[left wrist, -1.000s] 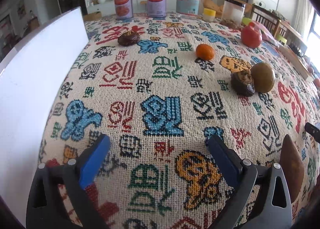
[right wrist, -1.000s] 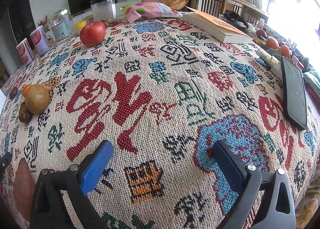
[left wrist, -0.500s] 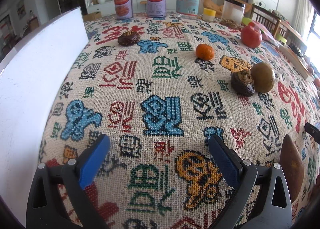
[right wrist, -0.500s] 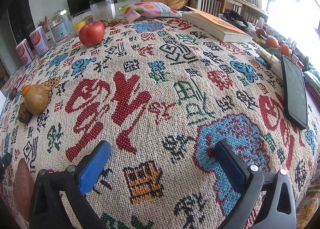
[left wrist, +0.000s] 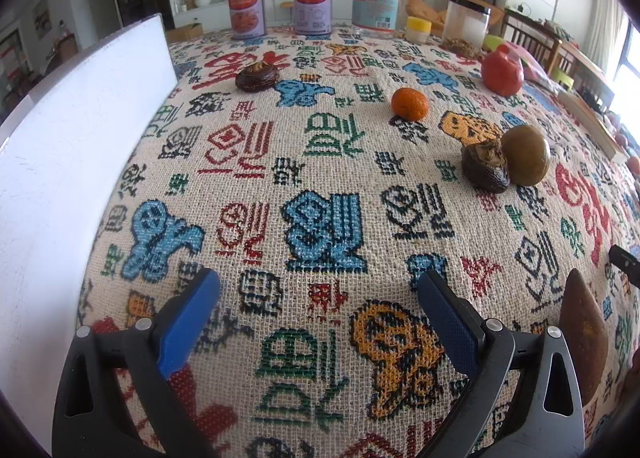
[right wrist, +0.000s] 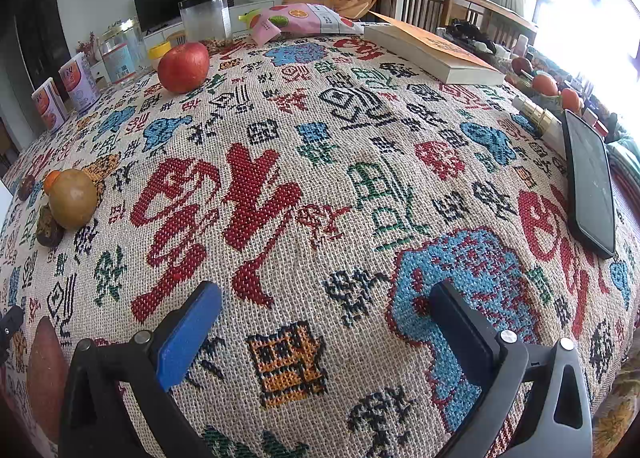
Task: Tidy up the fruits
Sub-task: 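Lower the left gripper onto the sweet potato and close on it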
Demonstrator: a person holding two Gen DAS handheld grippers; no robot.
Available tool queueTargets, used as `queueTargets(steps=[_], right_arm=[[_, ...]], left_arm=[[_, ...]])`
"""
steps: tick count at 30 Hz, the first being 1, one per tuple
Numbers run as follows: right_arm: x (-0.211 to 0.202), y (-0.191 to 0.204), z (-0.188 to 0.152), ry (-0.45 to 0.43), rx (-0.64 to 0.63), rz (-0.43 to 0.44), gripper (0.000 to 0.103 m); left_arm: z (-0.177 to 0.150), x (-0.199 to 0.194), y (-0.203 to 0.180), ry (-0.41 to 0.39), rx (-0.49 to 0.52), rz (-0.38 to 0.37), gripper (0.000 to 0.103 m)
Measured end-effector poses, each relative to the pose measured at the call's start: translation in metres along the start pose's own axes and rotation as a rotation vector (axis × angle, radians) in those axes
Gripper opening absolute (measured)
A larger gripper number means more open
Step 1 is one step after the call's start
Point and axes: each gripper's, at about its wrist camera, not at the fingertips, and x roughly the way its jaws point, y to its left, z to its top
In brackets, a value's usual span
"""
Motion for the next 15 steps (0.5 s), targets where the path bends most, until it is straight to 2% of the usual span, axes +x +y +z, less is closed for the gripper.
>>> queueTargets(steps=[4,6,9,12,15], right_arm=[[0.000,0.000,0.000,0.000,0.000,0.000,0.103],[0.000,-0.001,0.000,0.000,0.000,-0.001,0.103],[0.000,0.000,0.000,-0.001,0.001,-0.001,0.103],[0.000,0.000,0.000,-0.001,0.001,-0.001,0.103],[0.000,0.000,0.000,-0.002,0.002,-0.002,0.103]], left_arm=[[0.001,0.000,0.001,-0.002,-0.005,-0.008,0.100],[0.000,-0.003,0.005,-0.015,-0.025,-0.047,0.100],[-0.003,-0.013,0.016,-0.030,-0.073,-0.198,0.098],[-0.011,-0.035,0.009,-0.024,-0.120,-0.351,0.098],[-0.015,-0.062,-0.031,-0.034,-0.032,-0.490,0.098]])
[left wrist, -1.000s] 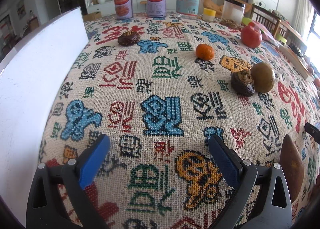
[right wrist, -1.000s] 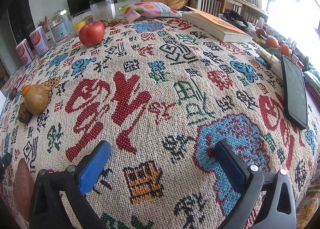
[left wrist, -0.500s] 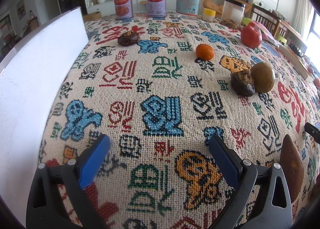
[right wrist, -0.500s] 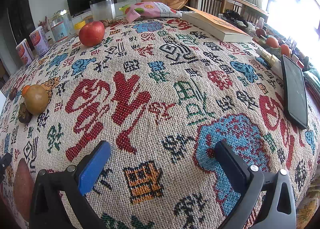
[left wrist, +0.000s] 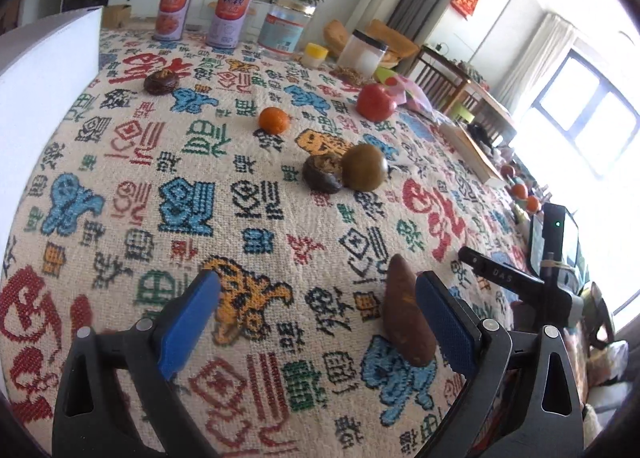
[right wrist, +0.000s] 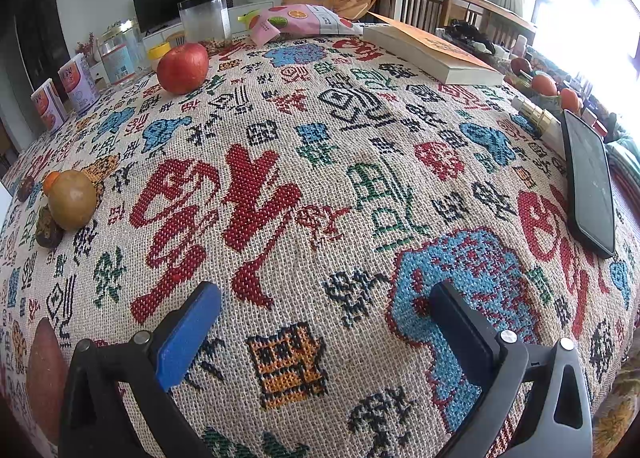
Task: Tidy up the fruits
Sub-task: 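Lower the left gripper onto the sweet potato and close on it, then lift the sweet potato with the left gripper while the right gripper approaches the brown round fruit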
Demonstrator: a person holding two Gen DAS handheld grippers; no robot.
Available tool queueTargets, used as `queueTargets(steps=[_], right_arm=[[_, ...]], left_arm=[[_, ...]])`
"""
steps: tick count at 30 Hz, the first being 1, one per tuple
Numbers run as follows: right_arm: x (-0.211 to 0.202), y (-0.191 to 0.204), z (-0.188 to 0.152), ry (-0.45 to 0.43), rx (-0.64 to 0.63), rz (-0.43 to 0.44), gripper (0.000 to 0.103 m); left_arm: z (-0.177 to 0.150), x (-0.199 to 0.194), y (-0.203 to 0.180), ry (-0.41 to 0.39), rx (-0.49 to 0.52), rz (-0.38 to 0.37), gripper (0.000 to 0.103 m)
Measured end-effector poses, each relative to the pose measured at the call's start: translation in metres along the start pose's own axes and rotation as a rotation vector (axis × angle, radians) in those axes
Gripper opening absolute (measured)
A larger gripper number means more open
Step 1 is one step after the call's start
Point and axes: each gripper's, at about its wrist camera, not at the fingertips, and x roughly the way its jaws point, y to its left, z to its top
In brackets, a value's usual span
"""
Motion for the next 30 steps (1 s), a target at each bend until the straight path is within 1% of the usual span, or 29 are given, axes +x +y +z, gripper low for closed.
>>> queueTargets(steps=[1,3,4,6,8,9,10,11,12,15,19,23,25,26,30], right_arm=[[0.000,0.000,0.000,0.000,0.001,-0.001,0.103],[0.000,0.000,0.000,0.000,0.000,0.000,0.103],[0.000,0.000,0.000,0.000,0.000,0.000,0.103],[0.000,0.000,0.000,0.000,0.000,0.000,0.103],[0.000,0.000,0.000,0.000,0.000,0.000,0.103],[0.000,0.000,0.000,0.000,0.000,0.000,0.103],[0.000,0.000,0.000,0.000,0.000,0.000,0.103],[0.000,0.000,0.000,0.000,0.001,0.000,0.103],[0.000,0.000,0.000,0.000,0.001,0.000,0.103],[0.000,0.000,0.000,0.000,0.001,0.000,0.103],[0.000,0.000,0.000,0.000,0.001,0.000,0.103],[0.000,0.000,0.000,0.000,0.001,0.000,0.103],[0.000,0.000,0.000,0.000,0.001,0.000,0.103],[0.000,0.000,0.000,0.000,0.001,0.000,0.103],[0.000,0.000,0.000,0.000,0.001,0.000,0.103]], left_arm=[[0.000,0.004,-0.018,0.020,0.048,-0.017,0.098],[-0.002,0.017,-0.050,0.052,0.141,-0.008,0.098],[-0.004,0.025,-0.062,0.063,0.179,0.013,0.098],[-0.008,0.043,-0.080,0.098,0.244,0.079,0.098],[-0.012,0.058,-0.085,0.137,0.266,0.146,0.098],[-0.014,0.060,-0.083,0.147,0.260,0.167,0.092],[-0.015,0.061,-0.080,0.152,0.248,0.175,0.082],[-0.017,0.062,-0.075,0.169,0.235,0.180,0.056],[-0.017,0.063,-0.071,0.190,0.219,0.157,0.042],[-0.019,0.055,-0.063,0.174,0.221,0.170,0.041],[-0.010,0.032,-0.039,0.118,0.163,0.196,0.041],[0.011,0.003,-0.003,0.044,0.124,0.277,0.041],[0.020,-0.005,0.015,0.024,0.117,0.329,0.041],[0.023,-0.006,0.025,0.027,0.109,0.349,0.041],[0.026,0.004,0.056,0.068,0.078,0.379,0.041]])
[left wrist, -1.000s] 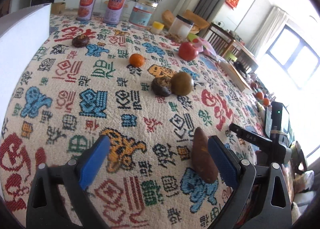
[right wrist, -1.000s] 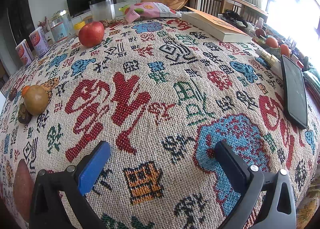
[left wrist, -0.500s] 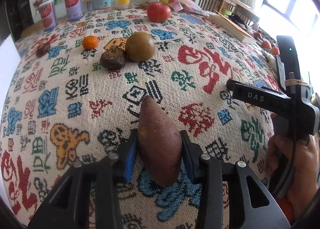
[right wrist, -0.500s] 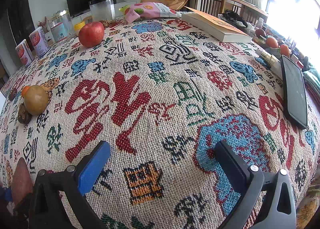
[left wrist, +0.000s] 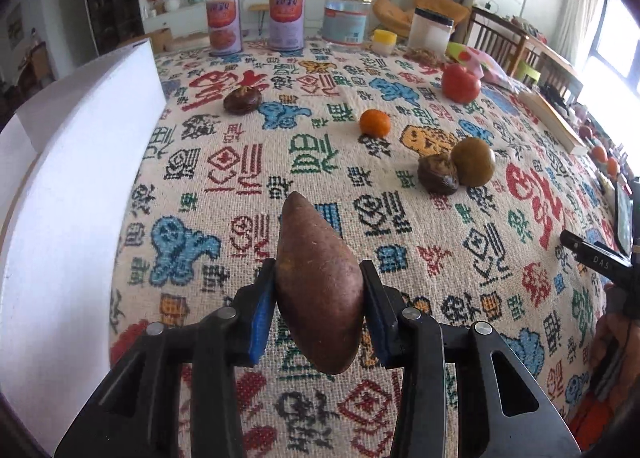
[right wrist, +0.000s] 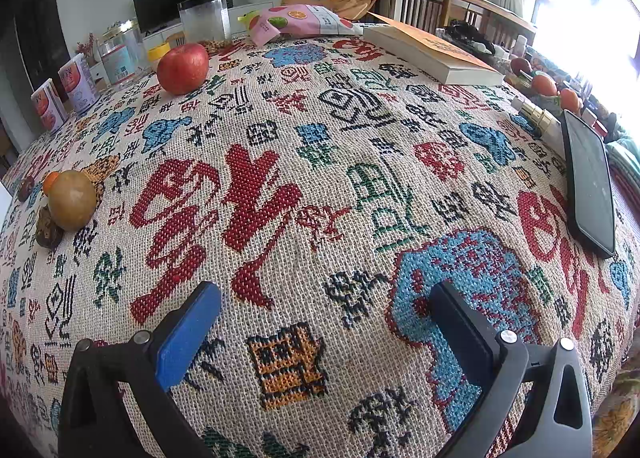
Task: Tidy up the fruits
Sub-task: 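Lift the sweet potato with the left gripper while the right gripper approaches the brown round fruit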
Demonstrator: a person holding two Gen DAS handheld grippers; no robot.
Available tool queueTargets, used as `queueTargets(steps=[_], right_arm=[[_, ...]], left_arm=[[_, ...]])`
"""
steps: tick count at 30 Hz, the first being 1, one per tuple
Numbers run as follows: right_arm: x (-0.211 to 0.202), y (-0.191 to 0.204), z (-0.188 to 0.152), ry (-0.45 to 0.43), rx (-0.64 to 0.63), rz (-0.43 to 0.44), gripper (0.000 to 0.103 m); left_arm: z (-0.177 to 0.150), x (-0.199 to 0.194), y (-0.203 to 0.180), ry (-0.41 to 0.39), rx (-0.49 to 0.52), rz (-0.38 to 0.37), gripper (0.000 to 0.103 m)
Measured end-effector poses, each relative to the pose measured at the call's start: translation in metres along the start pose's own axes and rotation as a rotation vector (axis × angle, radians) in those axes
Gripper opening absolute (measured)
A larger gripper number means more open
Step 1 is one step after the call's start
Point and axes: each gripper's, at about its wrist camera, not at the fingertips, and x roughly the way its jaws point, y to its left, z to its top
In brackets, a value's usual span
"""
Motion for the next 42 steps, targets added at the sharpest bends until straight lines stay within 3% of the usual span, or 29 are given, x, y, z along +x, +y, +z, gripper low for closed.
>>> queueTargets(steps=[4,6,7,9,10,18,28,31,34,38,40,42], right_arm=[[0.000,0.001,0.000,0.000,0.000,0.000,0.103],[0.000,0.000,0.000,0.000,0.000,0.000,0.103],[0.000,0.000,0.000,0.000,0.000,0.000,0.103],[0.000,0.000,0.000,0.000,0.000,0.000,0.103],[0.000,0.000,0.000,0.000,0.000,0.000,0.103],[0.000,0.000,0.000,0.000,0.000,0.000,0.103],[-0.003,-0.001,0.000,-0.003,0.015,0.013,0.103],[-0.031,-0.002,-0.001,-0.107,0.038,0.168,0.098],[-0.058,0.031,-0.007,-0.190,-0.085,0.365,0.095],[-0.060,0.091,-0.016,-0.132,-0.258,0.582,0.061],[-0.045,0.115,-0.017,-0.053,-0.249,0.673,0.055],[-0.032,0.138,-0.014,-0.012,-0.261,0.698,0.050]], left_arm=[[-0.007,0.016,0.006,0.024,-0.007,0.009,0.042],[-0.010,0.019,0.006,0.008,-0.015,0.027,0.047],[-0.012,0.019,0.006,-0.005,-0.019,0.042,0.054],[-0.013,0.019,0.008,-0.026,-0.034,0.063,0.086],[-0.015,0.019,0.009,-0.038,-0.044,0.070,0.088],[-0.016,0.030,0.007,-0.015,-0.029,0.102,0.098],[-0.016,0.031,0.009,-0.015,-0.034,0.104,0.100],[-0.016,0.031,0.009,-0.016,-0.035,0.105,0.100],[-0.016,0.031,0.009,-0.015,-0.035,0.107,0.100],[-0.016,0.031,0.009,-0.016,-0.035,0.106,0.100],[-0.016,0.031,0.009,-0.016,-0.035,0.107,0.100],[-0.016,0.031,0.009,-0.016,-0.035,0.107,0.100]])
